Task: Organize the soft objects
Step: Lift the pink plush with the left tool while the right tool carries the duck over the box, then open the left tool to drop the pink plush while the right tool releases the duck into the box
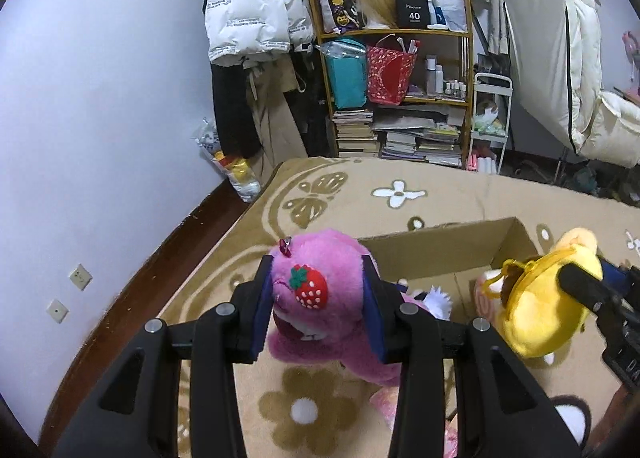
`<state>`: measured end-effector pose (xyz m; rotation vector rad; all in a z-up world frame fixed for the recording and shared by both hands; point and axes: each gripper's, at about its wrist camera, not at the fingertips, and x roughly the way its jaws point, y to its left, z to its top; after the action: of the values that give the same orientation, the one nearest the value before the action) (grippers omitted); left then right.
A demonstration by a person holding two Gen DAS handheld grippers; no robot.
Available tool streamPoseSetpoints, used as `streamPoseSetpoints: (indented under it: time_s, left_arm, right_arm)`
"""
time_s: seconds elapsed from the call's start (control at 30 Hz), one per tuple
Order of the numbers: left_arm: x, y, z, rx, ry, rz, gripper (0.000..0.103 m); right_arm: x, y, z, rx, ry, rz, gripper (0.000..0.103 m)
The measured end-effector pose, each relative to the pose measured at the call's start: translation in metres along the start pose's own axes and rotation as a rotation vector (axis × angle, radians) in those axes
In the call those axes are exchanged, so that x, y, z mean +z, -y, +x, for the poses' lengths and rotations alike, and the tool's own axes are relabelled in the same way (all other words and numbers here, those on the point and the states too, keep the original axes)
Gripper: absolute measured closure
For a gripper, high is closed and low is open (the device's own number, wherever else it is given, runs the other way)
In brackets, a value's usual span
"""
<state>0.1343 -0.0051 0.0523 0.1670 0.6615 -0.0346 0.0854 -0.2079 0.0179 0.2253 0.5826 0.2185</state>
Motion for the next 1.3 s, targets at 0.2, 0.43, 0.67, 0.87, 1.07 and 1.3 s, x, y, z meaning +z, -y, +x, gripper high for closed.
streamPoseSetpoints:
  time_s: [0.2,0.43,0.67,0.87,1.07,1.3]
  left_arm:
    - [0.007,0.002,0.021,-0.025,-0.023,-0.017,0.064]
    - [0.000,0.010,0.044,-0.065,-0.037,-0.038,0.064]
    - [-0.008,0.022,0.065,-0.045,-0.101,0.002,0.064]
    - [-0.018,0.026,0.073,-0.049,-0.136,-0.001,0.063]
    - [-0.021,0.021,0.077,-0.026,-0.170,-0.029,0.052]
    - [-0.027,0.014,0.078,-0.013,-0.212,-0.060,0.032]
  right_arm:
    - [0.003,0.004,0.021,0.016,-0.013,-0.021,0.064]
    - [0.005,0.010,0.033,0.016,0.011,-0.017,0.064]
    - [0.006,0.021,0.041,0.013,0.015,0.018,0.060]
    - [-0.004,0.021,0.055,0.004,-0.037,0.007,0.060]
    - [-0.008,0.026,0.063,-0.008,-0.076,0.016,0.050]
    - [-0.013,0.030,0.061,-0.021,-0.096,0.040,0.019]
